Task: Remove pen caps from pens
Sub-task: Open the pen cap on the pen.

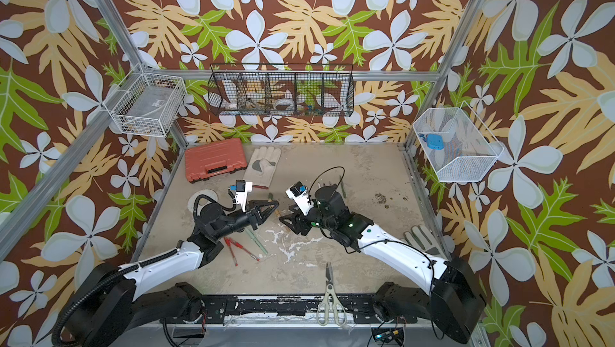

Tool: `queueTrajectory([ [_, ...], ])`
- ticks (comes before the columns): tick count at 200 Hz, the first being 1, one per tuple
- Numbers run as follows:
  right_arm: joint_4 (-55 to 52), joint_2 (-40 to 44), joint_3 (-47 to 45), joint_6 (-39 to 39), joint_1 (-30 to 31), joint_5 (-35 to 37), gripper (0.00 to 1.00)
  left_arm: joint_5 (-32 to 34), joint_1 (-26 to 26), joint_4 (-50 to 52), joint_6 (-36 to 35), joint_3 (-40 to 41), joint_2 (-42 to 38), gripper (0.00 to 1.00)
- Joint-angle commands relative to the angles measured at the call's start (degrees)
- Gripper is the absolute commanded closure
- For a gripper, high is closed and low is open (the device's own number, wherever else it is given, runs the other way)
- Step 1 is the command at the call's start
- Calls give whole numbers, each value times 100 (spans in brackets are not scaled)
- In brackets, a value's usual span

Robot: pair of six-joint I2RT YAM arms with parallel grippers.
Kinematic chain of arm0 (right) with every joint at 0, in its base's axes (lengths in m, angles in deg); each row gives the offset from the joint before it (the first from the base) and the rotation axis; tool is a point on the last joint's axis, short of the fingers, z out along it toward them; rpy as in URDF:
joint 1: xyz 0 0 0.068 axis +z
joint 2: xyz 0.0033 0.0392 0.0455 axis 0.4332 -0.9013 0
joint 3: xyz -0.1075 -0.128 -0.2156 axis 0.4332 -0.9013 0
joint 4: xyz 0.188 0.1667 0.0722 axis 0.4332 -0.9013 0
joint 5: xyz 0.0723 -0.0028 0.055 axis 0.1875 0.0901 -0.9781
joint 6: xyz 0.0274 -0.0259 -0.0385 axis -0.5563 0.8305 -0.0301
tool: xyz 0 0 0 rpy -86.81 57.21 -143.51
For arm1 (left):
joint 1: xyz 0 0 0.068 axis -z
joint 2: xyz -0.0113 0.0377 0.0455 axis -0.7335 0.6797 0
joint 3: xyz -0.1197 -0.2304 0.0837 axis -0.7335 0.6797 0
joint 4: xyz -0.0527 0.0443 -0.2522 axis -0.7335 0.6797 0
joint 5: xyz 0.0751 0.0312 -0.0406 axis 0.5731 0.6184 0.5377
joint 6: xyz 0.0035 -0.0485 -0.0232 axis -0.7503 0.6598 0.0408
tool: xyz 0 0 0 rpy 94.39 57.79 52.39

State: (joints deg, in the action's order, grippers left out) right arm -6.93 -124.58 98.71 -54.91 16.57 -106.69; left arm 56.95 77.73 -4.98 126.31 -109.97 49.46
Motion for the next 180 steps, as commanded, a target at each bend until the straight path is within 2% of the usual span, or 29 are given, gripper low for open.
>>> queueTrajectory([
  [1, 214, 147, -129, 70, 3, 58, 43, -95, 12, -191, -33, -13, -56, 100],
  [82, 344, 312, -314, 140, 4, -99, 43, 276, 189, 318, -417, 15, -422, 100],
  [180, 410, 418, -440, 272, 1, -255, 45, 87, 193, 256, -333, 9, -576, 100],
])
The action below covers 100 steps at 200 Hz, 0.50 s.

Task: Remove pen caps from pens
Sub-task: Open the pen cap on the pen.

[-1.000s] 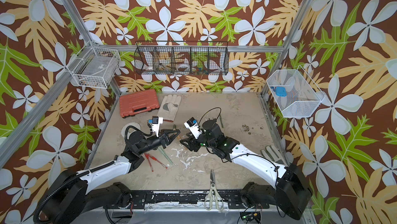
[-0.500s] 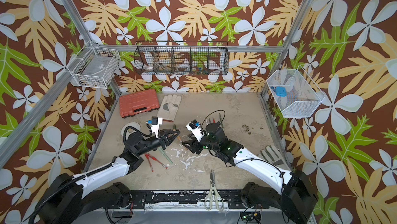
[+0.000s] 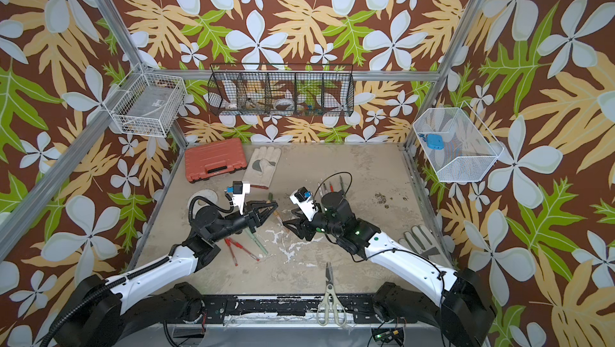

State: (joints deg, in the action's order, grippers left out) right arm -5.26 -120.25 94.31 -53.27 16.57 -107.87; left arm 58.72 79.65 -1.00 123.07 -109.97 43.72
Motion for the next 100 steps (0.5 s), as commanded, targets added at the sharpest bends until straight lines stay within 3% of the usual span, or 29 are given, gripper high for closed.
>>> queueTrajectory([
  [1, 245, -20, 1, 113, 2, -143, 45, -87, 3, -147, -9, 10, 1, 100],
  [60, 447, -206, -7, 166, 12, -1051, 53, -442, 188, -336, -88, -52, 105, 100],
  [100, 575, -311, -21, 126, 25, -1258, 63, -448, 216, -451, -88, 24, 3, 100],
])
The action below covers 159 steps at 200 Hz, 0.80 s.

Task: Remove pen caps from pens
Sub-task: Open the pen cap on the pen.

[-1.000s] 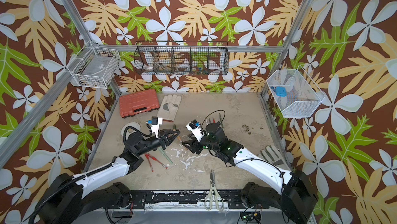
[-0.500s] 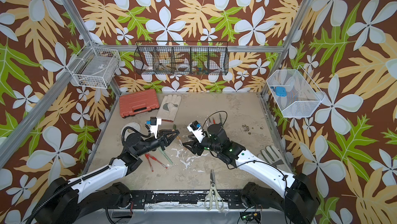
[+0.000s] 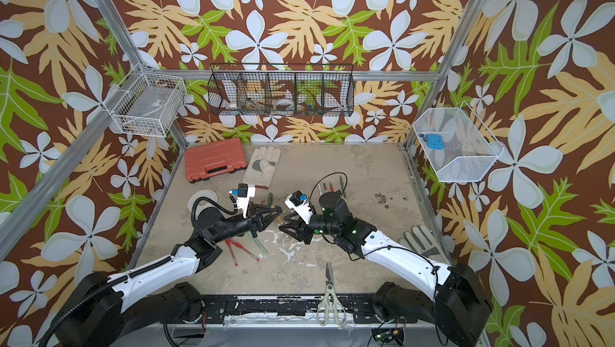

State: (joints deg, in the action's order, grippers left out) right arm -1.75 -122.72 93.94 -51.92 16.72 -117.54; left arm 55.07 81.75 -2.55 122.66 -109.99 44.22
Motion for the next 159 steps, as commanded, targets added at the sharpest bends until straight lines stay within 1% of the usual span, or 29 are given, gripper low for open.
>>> queueTrajectory([
  [1, 217, -70, 14, -9, 12, -300, 64, -81, 6, -295, -43, 24, -43, 100],
  [27, 259, -123, 31, -9, 21, -406, 69, -106, 10, -330, -14, 12, 9, 100],
  [43, 351, -144, 21, -42, 22, -436, 78, -126, 15, -331, 2, -13, 44, 100],
  [74, 573, -205, -8, -167, 23, -573, 78, -156, 49, -390, 36, -14, 87, 100],
  [91, 538, -293, 20, -157, 19, -675, 82, -157, 59, -411, 41, -12, 75, 100],
  [99, 532, -319, 39, -159, 20, -694, 86, -142, 59, -406, 41, -4, 60, 100],
  [113, 570, -302, 14, -157, 16, -662, 96, -103, 59, -393, 32, 12, 50, 100],
  [118, 573, -297, 3, -159, 23, -605, 100, -83, 59, -392, 35, 18, 50, 100],
  [125, 580, -275, -13, -159, 24, -514, 100, -12, 59, -383, 53, 30, 57, 100],
  [143, 633, -243, -87, -159, 95, -15, 100, 298, 59, -128, 89, -33, 50, 100],
  [148, 650, -234, -114, -150, 139, 163, 100, 398, 59, -28, 85, -55, 57, 100],
  [159, 620, -248, -136, -90, 296, 807, 100, 682, 59, 213, 65, -92, 55, 100],
])
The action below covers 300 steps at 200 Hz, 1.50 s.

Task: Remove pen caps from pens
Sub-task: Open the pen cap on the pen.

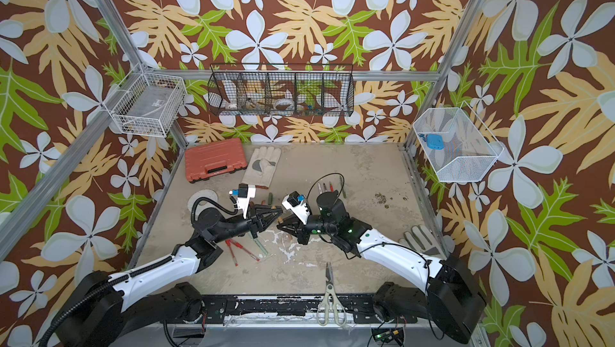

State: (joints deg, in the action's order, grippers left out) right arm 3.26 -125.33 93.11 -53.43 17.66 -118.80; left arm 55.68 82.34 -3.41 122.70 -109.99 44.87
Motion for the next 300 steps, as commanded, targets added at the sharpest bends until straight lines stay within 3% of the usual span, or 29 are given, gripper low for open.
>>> queueTrajectory([
  [1, 109, 10, -49, 70, 211, 1005, 100, 653, 0, 317, 62, -92, -18, 100],
  [44, -110, -322, 66, 64, 843, 3247, 100, 1577, 3, 577, 61, 60, -246, 100],
  [66, -53, -412, 54, 28, 1020, 3741, 100, 1809, -176, 568, 151, 239, -512, 100],
  [93, 23, -465, 73, 173, 1015, 2816, 100, 1818, -367, 323, 301, 467, -685, 100],
  [129, 165, -594, 21, 107, 681, 1060, 100, 1711, -454, 84, 331, 570, -676, 100],
  [158, 304, -656, -94, -23, 399, 49, 100, 1534, -558, -160, 430, 667, -686, 100],
  [174, 351, -731, -112, -91, 336, -168, 100, 1494, -606, -214, 495, 686, -681, 100],
  [189, 189, -733, -66, -56, 374, 291, 100, 1531, -631, -224, 520, 698, -698, 100],
  [207, -97, -606, -43, 123, 626, 1815, 100, 1727, -659, -147, 538, 768, -826, 100],
  [236, -98, -506, -131, 206, 1138, 3625, 100, 1891, -677, -77, 530, 789, -898, 100],
  [268, -296, -742, 109, 422, 1734, 4960, 100, 1951, -759, -77, 571, 792, -784, 100],
  [284, -228, -766, 118, 435, 1725, 4559, 100, 1919, -838, -121, 607, 811, -772, 100],
  [300, 77, -679, -73, 238, 1347, 3131, 100, 1847, -904, -209, 633, 859, -794, 100],
])
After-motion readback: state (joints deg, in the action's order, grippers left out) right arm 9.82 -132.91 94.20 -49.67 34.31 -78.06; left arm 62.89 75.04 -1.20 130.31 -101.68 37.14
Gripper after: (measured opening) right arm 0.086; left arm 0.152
